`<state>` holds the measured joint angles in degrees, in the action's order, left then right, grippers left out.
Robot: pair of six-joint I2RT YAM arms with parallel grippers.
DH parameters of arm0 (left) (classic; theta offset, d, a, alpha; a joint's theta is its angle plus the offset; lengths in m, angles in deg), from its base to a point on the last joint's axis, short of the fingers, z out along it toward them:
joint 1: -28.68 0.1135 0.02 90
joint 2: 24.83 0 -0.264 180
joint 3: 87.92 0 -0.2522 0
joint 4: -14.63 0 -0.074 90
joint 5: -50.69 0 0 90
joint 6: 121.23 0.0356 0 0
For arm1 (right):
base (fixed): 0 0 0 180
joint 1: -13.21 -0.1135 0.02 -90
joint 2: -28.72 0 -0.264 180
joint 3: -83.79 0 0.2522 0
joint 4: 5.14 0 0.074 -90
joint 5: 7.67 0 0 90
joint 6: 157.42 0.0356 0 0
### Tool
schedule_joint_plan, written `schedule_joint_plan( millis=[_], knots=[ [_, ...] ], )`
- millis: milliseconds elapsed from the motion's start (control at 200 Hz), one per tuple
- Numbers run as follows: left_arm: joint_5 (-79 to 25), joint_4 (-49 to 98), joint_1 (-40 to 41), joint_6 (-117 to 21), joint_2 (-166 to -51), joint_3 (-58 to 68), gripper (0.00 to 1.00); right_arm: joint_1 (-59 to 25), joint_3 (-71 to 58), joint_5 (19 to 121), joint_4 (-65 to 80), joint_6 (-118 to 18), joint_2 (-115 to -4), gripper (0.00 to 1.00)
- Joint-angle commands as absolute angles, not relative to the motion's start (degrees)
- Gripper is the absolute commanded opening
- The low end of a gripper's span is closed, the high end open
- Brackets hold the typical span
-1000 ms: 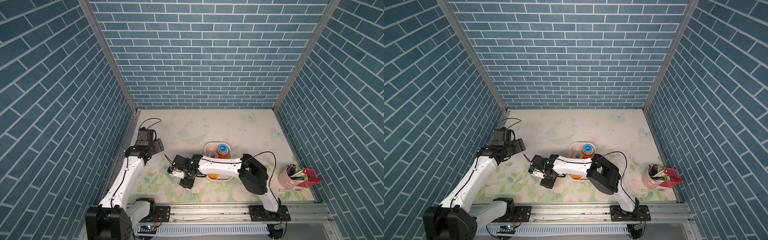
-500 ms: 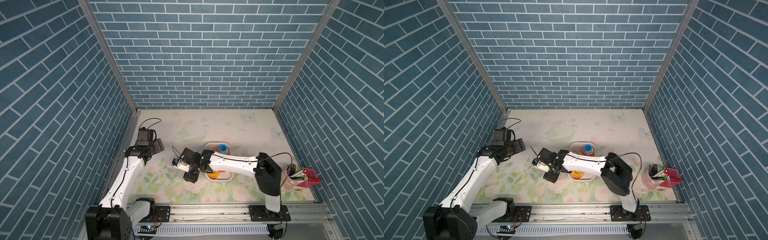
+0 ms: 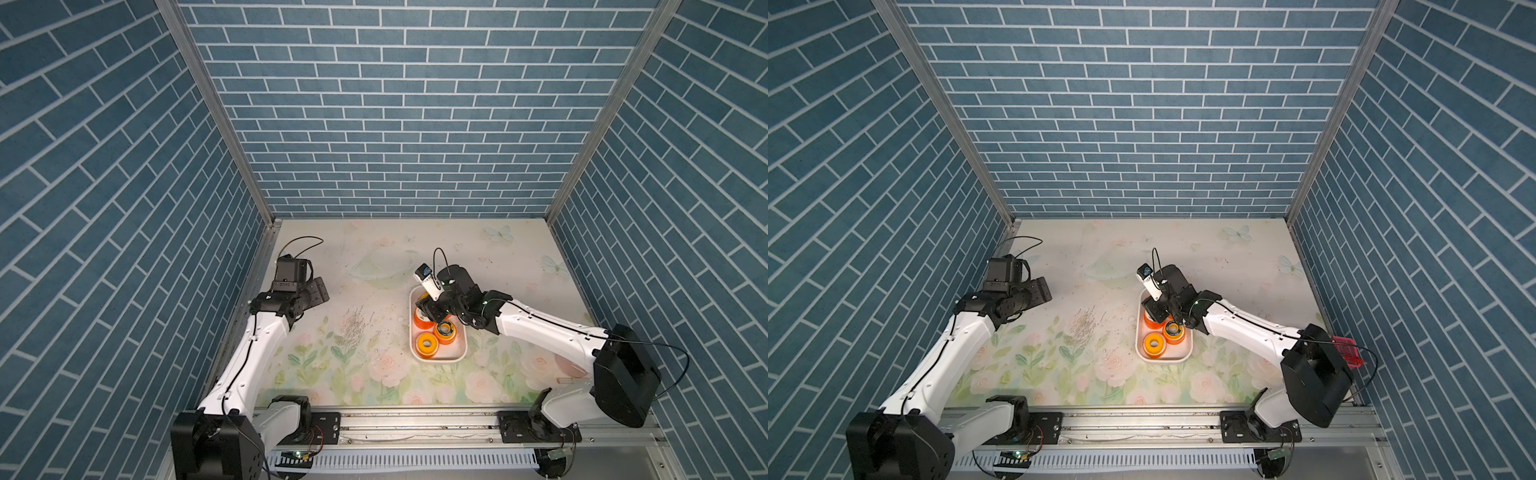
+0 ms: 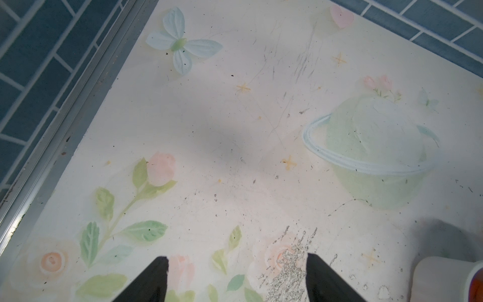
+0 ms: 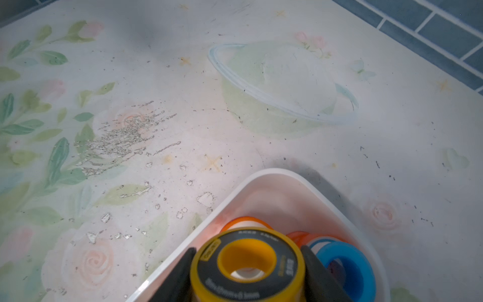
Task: Put the sealing tape into the storage box
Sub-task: Place the sealing tape in the storage box.
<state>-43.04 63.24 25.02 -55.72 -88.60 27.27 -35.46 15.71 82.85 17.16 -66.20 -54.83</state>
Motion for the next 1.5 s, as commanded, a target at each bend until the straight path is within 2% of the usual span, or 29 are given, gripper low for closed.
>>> schedule_joint_plan(
  millis=[0,250,1055,1300,1495],
  knots=[
    [-43.1,63.1,25.3,-54.9,-89.0,28.1,0.86,-35.2,17.5,84.8,9.8,-64.1,-55.4,0.40],
    [-43.2,63.1,25.3,-55.0,-89.3,28.2,0.86,-34.9,19.3,83.9,5.7,-64.5,-58.7,0.40],
    [-42.9,63.1,25.2,-54.9,-89.6,28.3,0.86,-34.3,16.9,84.6,7.3,-64.7,-65.0,0.43],
    [-42.8,63.1,25.2,-55.0,-89.7,28.3,0.86,-34.3,16.9,84.0,7.9,-64.8,-64.9,0.49],
    [-42.8,63.0,25.2,-54.9,-89.7,28.3,0.86,-34.3,17.9,84.2,8.1,-64.8,-63.6,0.59]
  ],
)
